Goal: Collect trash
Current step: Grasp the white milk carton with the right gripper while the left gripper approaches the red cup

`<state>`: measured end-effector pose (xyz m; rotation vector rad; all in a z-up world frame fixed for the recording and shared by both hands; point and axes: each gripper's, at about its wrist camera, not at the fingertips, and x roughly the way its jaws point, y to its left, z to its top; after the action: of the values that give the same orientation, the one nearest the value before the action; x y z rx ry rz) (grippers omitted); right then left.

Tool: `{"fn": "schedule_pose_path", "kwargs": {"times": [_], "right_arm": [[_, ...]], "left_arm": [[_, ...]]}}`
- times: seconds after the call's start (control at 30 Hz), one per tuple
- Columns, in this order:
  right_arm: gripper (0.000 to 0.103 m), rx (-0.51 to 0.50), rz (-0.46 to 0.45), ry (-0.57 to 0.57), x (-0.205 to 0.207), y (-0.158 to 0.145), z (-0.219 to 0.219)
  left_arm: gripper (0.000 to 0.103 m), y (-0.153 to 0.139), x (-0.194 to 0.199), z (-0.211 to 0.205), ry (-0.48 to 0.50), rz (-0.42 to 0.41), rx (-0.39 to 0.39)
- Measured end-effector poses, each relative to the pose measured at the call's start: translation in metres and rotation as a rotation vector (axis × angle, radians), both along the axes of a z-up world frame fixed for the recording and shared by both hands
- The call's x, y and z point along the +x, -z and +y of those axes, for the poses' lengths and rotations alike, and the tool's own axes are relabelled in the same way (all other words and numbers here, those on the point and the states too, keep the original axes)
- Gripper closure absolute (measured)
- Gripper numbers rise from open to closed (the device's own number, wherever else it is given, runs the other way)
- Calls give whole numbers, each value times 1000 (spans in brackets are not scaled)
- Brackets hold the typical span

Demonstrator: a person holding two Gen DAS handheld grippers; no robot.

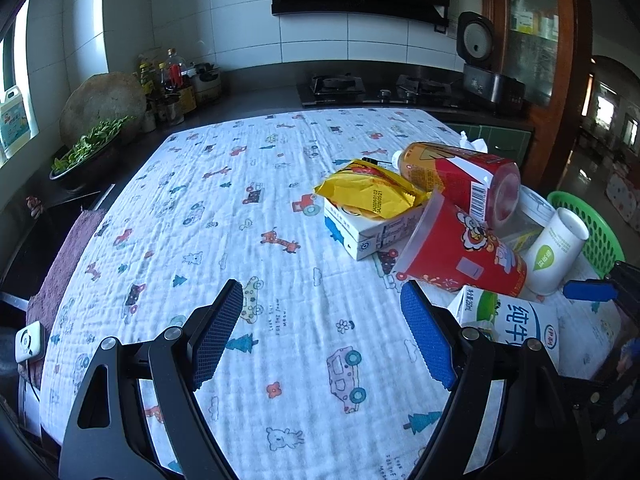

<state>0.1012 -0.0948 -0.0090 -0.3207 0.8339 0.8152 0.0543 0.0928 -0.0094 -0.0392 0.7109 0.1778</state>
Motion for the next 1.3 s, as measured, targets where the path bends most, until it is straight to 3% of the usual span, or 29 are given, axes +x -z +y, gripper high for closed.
{"fn": "schedule_pose_path", "kwargs": {"times": [0.4,0.6,0.87,0.97,1.1,1.3], "right_arm": [[12,-81,95,-142,17,26,25],[12,-64,148,-209,6,27,27],[13,-73,140,-226,8,34,45],[18,-72,132,-213,14,35,53],[39,-68,146,-193,19,40,59],[40,-45,127,-161,9,37,49]], "left_arm": [[23,10,10,14,-35,24,-17],[23,11,14,18,-43,27,-24],[23,12,15,19,-44,27,-26],[23,12,15,19,-43,27,-26],[23,13,16,19,-39,29,-28],[23,13,17,10,-16,43,-48]]}}
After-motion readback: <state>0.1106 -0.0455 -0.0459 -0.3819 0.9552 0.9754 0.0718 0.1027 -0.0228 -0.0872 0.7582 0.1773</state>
